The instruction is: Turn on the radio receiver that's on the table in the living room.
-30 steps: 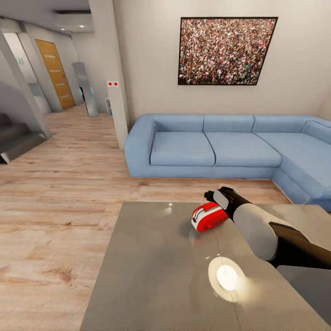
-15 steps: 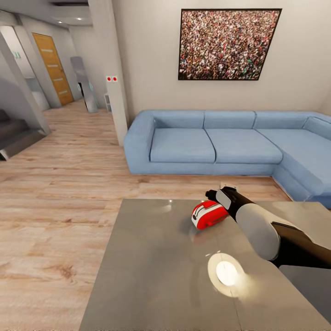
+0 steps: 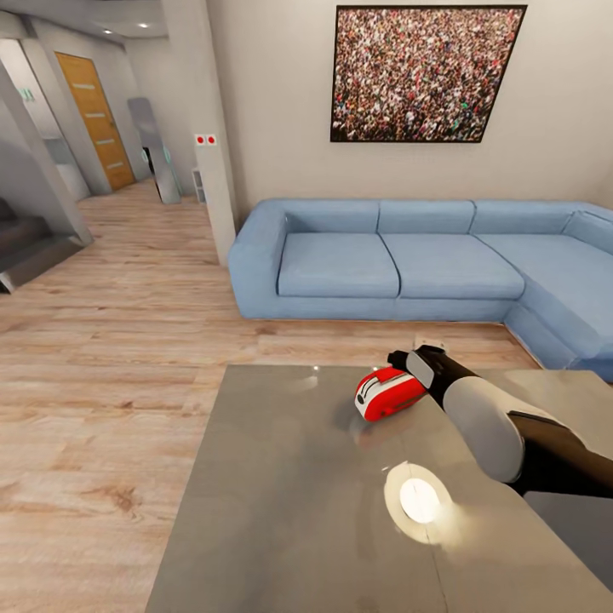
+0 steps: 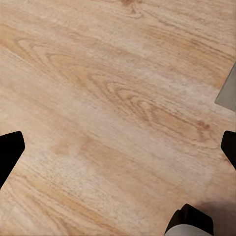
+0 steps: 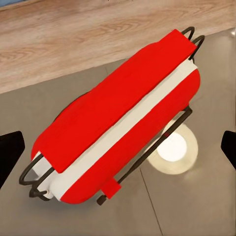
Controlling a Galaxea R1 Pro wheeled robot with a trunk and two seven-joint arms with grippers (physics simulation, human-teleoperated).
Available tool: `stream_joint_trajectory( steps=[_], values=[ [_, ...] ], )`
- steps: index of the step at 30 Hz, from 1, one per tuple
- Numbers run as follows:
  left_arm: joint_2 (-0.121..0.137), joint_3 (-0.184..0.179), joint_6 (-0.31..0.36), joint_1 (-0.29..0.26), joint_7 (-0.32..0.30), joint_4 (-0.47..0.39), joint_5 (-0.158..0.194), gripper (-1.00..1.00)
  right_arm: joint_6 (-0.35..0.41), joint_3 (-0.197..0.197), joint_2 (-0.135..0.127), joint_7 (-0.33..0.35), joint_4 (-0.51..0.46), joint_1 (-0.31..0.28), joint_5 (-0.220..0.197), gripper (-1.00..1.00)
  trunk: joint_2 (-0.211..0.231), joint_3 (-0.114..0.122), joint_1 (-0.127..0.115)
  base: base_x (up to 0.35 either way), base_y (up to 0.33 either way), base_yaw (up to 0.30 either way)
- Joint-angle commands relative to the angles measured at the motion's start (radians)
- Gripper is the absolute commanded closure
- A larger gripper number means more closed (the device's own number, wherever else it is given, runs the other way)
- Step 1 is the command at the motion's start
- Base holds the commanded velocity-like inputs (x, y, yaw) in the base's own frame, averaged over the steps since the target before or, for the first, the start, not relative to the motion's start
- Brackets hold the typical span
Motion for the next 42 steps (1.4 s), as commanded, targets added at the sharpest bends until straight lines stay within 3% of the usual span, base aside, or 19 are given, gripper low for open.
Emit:
stream_joint_trajectory(
  steps=[1, 4, 10, 42],
  values=[
    [0.000, 0.000, 0.000, 0.000, 0.000, 0.000, 0.000, -1.00, 0.000, 0.007, 0.001, 0.000, 0.000, 0.000, 0.000, -1.00, 0.000, 0.000, 0.000, 0.000, 0.000, 0.000],
    [0.000, 0.000, 0.000, 0.000, 0.000, 0.000, 0.000, -1.00, -0.001, 0.038, 0.005, 0.001, 0.001, 0.000, -0.002, -1.00, 0.000, 0.000, 0.000, 0.000, 0.000, 0.000],
    [0.000, 0.000, 0.000, 0.000, 0.000, 0.000, 0.000, -1.00, -0.044, 0.056, 0.007, 0.001, 0.004, 0.000, -0.003, -1.00, 0.000, 0.000, 0.000, 0.000, 0.000, 0.000],
    [-0.001, -0.002, -0.003, 0.000, 0.000, 0.000, -0.003, -1.00, -0.070, 0.061, 0.004, -0.001, 0.002, 0.000, -0.003, -1.00, 0.000, 0.000, 0.000, 0.000, 0.000, 0.000]
  ],
)
